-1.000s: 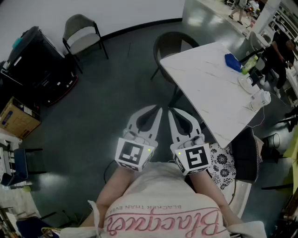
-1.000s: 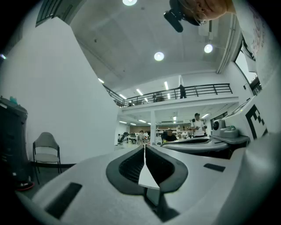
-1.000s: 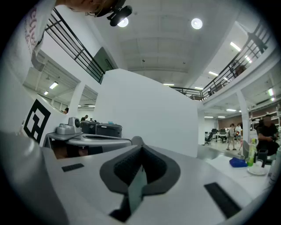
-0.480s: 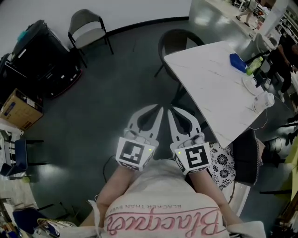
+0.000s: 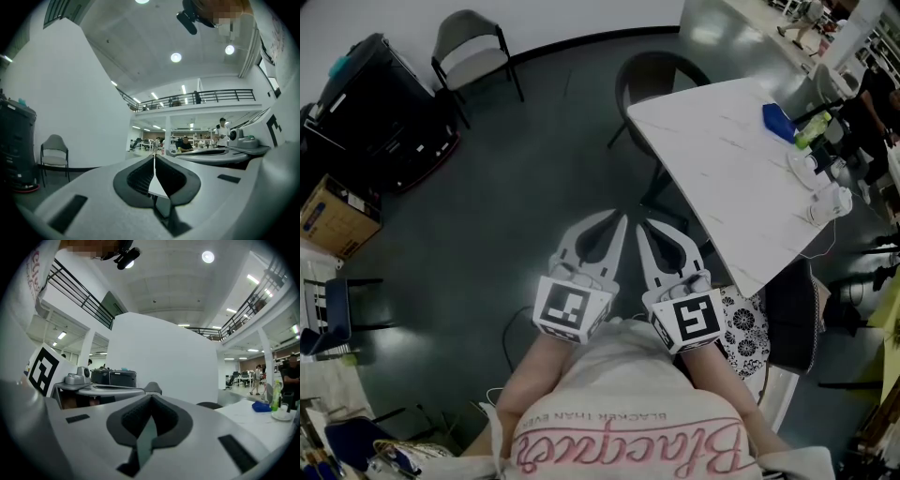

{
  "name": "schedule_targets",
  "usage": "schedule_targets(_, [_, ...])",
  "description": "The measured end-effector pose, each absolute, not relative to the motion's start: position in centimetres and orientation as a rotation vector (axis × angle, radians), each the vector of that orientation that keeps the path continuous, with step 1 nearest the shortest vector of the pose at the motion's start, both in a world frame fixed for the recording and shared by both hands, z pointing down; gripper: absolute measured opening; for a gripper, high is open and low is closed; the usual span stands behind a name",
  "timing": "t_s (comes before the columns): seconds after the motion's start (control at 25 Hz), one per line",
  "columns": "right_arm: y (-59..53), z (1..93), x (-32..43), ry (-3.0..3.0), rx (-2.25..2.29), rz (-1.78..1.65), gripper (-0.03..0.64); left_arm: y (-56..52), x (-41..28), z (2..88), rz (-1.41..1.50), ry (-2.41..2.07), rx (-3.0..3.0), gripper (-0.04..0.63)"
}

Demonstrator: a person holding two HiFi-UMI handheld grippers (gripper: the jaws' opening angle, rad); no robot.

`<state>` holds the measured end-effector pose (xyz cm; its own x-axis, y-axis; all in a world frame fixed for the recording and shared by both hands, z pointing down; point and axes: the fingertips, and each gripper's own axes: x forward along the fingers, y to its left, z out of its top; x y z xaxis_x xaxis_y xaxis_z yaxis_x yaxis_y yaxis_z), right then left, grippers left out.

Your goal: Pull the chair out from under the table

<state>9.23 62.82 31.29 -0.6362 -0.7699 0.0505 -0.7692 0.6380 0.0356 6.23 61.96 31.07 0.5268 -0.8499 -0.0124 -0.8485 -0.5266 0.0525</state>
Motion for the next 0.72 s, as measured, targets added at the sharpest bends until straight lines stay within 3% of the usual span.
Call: schedule_targets(0.72, [50.6,32.0,2.0,-2.712,1.406,0.035,0.003,48.7,-1.9,31.2,-0.020,-1.439,2.720,0.011])
